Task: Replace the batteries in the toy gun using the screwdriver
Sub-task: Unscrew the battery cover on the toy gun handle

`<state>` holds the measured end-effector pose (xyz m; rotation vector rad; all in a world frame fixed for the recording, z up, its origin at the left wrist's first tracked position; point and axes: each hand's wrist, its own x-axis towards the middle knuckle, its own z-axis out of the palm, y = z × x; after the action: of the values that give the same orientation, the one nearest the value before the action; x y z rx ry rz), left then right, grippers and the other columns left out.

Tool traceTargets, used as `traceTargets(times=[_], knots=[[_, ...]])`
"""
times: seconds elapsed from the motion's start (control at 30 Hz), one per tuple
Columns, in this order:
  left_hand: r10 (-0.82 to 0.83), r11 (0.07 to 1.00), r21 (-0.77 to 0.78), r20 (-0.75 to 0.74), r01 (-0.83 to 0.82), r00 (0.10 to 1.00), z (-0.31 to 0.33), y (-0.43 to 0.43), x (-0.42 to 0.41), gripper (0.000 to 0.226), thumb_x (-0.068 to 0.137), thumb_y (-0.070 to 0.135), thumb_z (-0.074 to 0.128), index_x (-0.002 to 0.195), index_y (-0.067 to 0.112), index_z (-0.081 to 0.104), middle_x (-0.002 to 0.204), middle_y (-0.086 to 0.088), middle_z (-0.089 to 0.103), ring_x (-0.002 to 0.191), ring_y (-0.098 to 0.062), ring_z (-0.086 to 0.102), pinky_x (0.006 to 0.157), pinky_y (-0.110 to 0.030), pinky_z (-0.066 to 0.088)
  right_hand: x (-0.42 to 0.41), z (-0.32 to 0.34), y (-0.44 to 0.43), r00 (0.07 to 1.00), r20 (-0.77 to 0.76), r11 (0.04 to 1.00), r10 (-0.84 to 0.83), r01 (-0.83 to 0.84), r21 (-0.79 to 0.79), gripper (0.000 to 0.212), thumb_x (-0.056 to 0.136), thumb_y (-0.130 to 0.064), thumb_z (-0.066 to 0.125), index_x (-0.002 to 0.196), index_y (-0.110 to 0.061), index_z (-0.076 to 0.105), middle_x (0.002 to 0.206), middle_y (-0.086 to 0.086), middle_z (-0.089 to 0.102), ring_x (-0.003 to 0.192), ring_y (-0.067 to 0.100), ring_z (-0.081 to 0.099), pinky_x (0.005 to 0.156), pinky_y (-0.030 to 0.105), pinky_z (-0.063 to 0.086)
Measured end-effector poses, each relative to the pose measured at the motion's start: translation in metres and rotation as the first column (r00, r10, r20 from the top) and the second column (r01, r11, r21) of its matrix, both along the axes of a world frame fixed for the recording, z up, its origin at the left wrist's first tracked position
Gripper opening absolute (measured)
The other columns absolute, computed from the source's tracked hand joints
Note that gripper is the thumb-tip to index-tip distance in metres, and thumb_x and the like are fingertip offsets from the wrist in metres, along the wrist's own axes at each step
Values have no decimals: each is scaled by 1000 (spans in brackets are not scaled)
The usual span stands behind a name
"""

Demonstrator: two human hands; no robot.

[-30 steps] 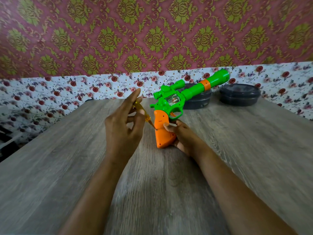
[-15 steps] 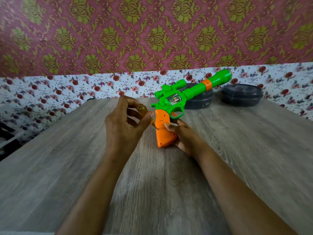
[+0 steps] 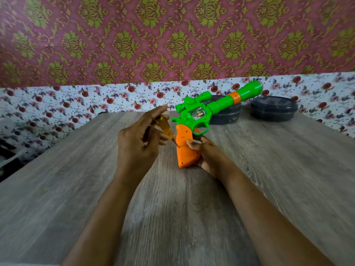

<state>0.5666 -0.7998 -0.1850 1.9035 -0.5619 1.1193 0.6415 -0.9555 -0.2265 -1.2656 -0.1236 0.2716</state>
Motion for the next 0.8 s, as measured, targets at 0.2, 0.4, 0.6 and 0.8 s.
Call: traceTargets(times=[0.2, 0.4, 0.6, 0.8], knots=[[-26, 1000, -12, -43, 26, 999, 2, -3, -7, 23, 85, 27, 54, 109, 29, 57, 90, 3, 70, 68, -3, 68, 64, -30, 59, 1, 0, -1, 1000, -1, 1000, 8, -8, 12, 47, 92, -9, 51, 137, -11, 38, 135, 14, 51, 103, 23, 55, 82, 43, 47], [-10, 989, -150, -66, 0, 998, 3, -6, -7, 32, 77, 19, 69, 87, 33, 42, 89, 11, 66, 60, -9, 66, 56, -25, 55, -1, 0, 0, 1000, 12, 1000, 21, -22, 23, 44, 93, -8, 50, 136, -10, 39, 127, 12, 54, 88, 15, 58, 70, 35, 50], [16, 995, -98, -85, -24, 996, 2, -3, -3, 25, 82, 33, 59, 104, 45, 52, 94, 8, 63, 69, -8, 66, 65, -34, 58, -1, 0, 1, 999, 19, 998, 27, -28, 50, 42, 93, -6, 48, 134, -7, 40, 104, 4, 60, 85, 14, 59, 72, 36, 50], [-66, 989, -141, -123, 49, 990, 4, -2, -2, 44, 87, 9, 50, 130, 18, 51, 110, 12, 64, 71, -4, 69, 68, -17, 56, -1, 1, 1, 1000, 8, 998, 13, -13, 56, 42, 93, -6, 48, 135, -8, 39, 115, 9, 55, 83, 13, 58, 68, 35, 50]])
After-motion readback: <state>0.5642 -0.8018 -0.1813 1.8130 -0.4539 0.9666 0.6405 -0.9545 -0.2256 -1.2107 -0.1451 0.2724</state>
